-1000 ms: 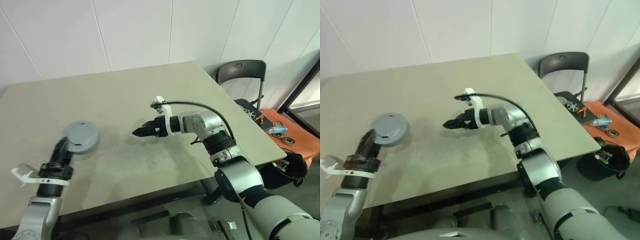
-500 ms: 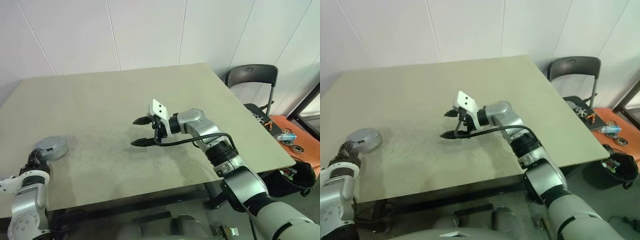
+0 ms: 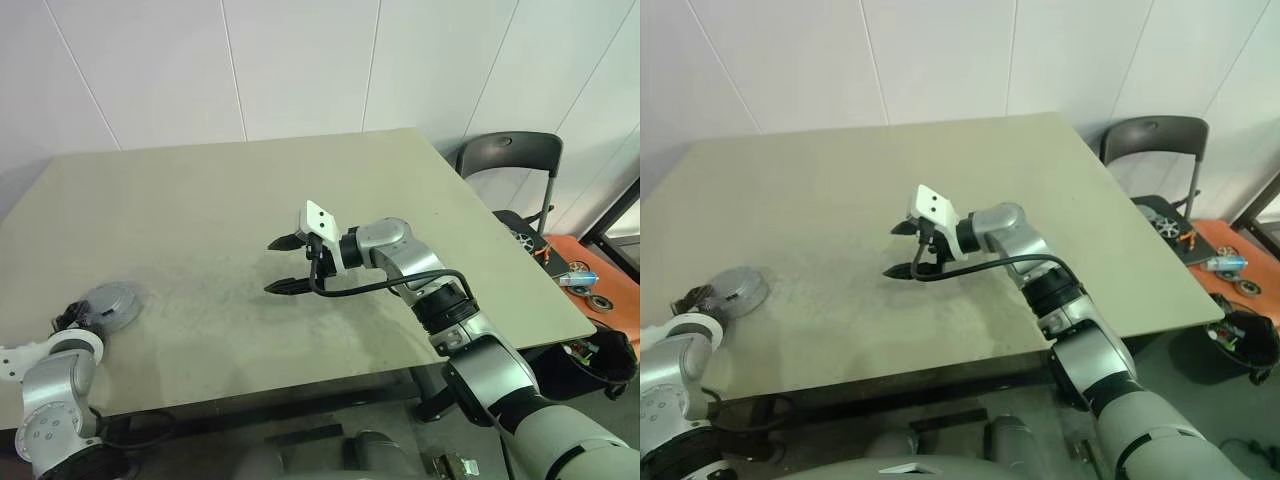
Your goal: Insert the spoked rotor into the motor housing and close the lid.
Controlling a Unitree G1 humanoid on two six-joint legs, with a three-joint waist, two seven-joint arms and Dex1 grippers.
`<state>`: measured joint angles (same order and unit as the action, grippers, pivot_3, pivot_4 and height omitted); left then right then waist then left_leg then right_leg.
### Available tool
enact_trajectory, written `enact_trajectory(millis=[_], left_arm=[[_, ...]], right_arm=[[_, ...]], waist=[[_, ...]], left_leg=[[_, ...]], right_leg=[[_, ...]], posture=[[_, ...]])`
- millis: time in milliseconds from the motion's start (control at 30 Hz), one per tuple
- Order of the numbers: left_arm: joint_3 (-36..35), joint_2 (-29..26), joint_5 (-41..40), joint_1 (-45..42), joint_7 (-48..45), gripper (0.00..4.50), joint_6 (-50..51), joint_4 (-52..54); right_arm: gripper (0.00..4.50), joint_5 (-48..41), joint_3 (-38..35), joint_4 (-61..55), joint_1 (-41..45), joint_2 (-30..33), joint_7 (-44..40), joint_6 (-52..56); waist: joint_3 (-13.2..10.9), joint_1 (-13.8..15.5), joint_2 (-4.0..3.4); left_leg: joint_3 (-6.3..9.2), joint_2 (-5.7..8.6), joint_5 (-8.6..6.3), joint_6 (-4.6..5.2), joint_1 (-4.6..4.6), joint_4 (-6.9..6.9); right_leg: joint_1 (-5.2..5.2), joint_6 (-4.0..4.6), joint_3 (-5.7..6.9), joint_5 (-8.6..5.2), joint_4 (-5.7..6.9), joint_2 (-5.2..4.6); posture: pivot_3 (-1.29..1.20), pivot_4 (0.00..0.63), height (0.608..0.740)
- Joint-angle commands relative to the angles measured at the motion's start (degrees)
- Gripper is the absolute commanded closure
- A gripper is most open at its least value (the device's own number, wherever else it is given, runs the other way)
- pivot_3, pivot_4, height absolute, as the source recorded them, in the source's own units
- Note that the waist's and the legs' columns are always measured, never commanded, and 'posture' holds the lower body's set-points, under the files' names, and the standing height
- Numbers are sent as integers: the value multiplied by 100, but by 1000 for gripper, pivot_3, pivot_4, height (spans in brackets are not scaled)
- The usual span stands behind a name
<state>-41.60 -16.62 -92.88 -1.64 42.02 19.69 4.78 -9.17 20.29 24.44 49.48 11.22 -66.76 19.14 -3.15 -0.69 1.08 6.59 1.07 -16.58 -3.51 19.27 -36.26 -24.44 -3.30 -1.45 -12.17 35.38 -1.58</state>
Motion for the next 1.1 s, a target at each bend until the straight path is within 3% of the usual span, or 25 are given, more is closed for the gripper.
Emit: enact_trajectory(millis=[33, 100, 300, 467, 533, 600, 667, 867, 1100], left_arm=[[448, -287, -235, 202, 1104, 40, 669, 589], [744, -390, -262, 463, 1867, 40, 946, 974], [1390, -794, -113, 943, 2288, 40, 1424, 2058], [2200, -2034, 820, 763, 1264, 40, 2356, 2492], [2863, -3077, 2451, 637, 158, 40, 2396, 2627], [3342, -3696, 3865, 589, -856, 40, 1947, 2619], [3378, -3680, 4432, 628, -1622, 40, 1443, 2408], [2896, -3514, 5436, 1106, -4393, 40, -18, 1460], [2415, -3033, 5562, 1040, -6969, 40, -1381, 451]], right_arm=[[0, 14, -75, -162, 84, 3, -2, -144], [0, 25, -80, -149, 77, 19, -20, -173], [0, 56, -113, -93, 61, 64, -44, -273], [0, 48, -228, 9, 27, 135, -4, -364], [0, 46, -397, 179, -43, 265, 109, -420], [0, 46, -561, 372, -108, 369, 244, -488], [0, 67, -691, 585, -183, 480, 325, -606], [0, 142, -1001, 1403, -313, 765, 478, -1273], [0, 177, -1045, 1801, -283, 658, 392, -1783]], waist=[[0, -2, -2], [0, -4, -3], [0, -2, -11], [-6, -10, -17], [-6, -24, -19], [-9, -39, -27], [-15, -40, -64], [-19, -163, -72], [-21, -203, -72]], left_leg=[[0, 0, 0, 0, 0, 0], [-1, 1, 0, -1, -3, 0], [-7, 4, 1, -1, -10, 3], [1, 2, 9, -15, -11, 0], [-6, 3, 13, -22, -15, -1], [-6, 2, 13, -22, -20, 3], [-14, 3, 13, -23, -15, 6], [-19, -2, 13, -21, 5, 28], [-23, -2, 13, -20, 3, 11]], right_leg=[[0, 0, 0, 0, 0, 0], [2, -1, -2, 0, 1, -1], [4, 0, -8, 0, 2, -3], [5, 11, 1, -15, 11, 4], [8, 12, -3, -14, 12, 3], [8, 13, -3, -14, 11, 6], [8, 13, -6, -14, -2, 5], [-15, 31, -10, -3, -14, 5], [-7, 11, -12, -14, -12, 4]], posture=[[0, 0, 740], [0, 0, 740], [0, 0, 740], [0, 0, 740], [0, 0, 740], [0, 0, 740], [0, 0, 740], [0, 0, 740], [0, 0, 740]])
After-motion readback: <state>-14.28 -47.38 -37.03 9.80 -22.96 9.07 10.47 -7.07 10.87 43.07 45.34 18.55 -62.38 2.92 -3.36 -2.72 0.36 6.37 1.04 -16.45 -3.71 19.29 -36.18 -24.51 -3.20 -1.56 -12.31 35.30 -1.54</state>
